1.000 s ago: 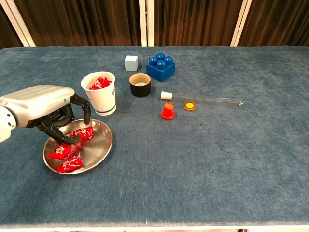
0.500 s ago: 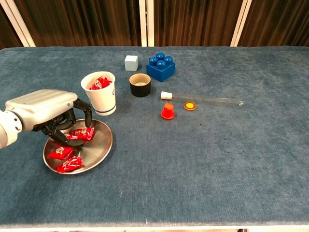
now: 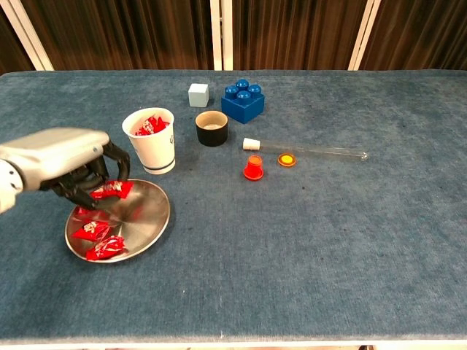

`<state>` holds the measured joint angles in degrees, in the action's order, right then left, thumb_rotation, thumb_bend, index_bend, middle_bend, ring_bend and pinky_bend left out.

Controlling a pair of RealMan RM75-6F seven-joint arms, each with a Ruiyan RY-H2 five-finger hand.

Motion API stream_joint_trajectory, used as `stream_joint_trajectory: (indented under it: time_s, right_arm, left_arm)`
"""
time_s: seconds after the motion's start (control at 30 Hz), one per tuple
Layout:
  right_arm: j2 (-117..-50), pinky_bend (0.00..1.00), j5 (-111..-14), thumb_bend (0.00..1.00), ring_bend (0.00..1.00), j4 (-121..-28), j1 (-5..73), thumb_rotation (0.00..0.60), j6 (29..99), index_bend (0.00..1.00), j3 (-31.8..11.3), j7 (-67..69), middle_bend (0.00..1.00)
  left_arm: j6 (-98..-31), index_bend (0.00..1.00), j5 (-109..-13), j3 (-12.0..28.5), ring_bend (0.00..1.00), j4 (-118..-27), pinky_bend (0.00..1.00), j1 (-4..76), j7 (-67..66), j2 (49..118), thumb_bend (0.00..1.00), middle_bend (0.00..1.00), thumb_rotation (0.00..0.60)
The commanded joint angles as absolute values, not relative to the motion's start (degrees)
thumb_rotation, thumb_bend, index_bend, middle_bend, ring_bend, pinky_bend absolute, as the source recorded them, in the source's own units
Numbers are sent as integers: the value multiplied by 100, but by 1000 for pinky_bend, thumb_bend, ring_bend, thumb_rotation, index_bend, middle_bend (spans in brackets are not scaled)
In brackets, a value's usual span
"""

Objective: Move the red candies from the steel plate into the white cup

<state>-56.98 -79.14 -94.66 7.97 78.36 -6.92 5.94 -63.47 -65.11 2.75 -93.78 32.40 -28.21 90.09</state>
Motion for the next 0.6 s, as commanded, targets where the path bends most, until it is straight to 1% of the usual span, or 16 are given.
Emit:
stream_joint_trajectory:
  time_s: [0.03, 0.1, 0.2, 0.27, 0.4, 0.5, 0.6]
  right_arm:
    - [-5687, 157, -7918, 257, 0, -9471, 790, 600, 7856, 0, -698, 592, 30]
    - [-5681, 157, -7922, 257, 0, -9481, 782, 600, 7881, 0, -703, 592, 30]
    - [-5692, 157, -7923, 257, 0, -9493, 783, 600, 7874, 0, -698, 586, 30]
    - [-5700, 157, -7938, 257, 0, -9503, 796, 600, 7863, 0, -696, 574, 30]
    - [-5698, 157, -7954, 257, 0, -9521, 782, 600, 7897, 0, -693, 560, 30]
    - [-5681, 157, -7919, 258, 0, -9518, 752, 600, 7926, 0, -696, 566, 30]
    - [-5670, 157, -7893, 257, 0, -9505, 738, 600, 7924, 0, -696, 583, 30]
  left_arm:
    - [-6693, 580, -6856, 404, 882, -9817, 822, 3103, -2497, 8612, 350, 898, 600]
    - [-6804, 580, -6991, 548, 882, -10033, 822, 3088, -2272, 8398, 347, 898, 600]
    - [-6732, 580, -6975, 835, 883, -10138, 822, 3224, -2108, 8249, 347, 899, 600]
    - [-6565, 580, -6825, 1051, 883, -10099, 822, 3392, -2075, 8253, 347, 899, 600]
    - [-6170, 577, -6413, 1335, 884, -9969, 822, 3732, -2168, 8318, 334, 899, 600]
    - [-5988, 575, -6152, 1442, 884, -9821, 822, 3929, -2253, 8437, 330, 899, 600]
    - [-5883, 567, -5961, 1464, 882, -9687, 822, 4048, -2315, 8543, 322, 898, 600]
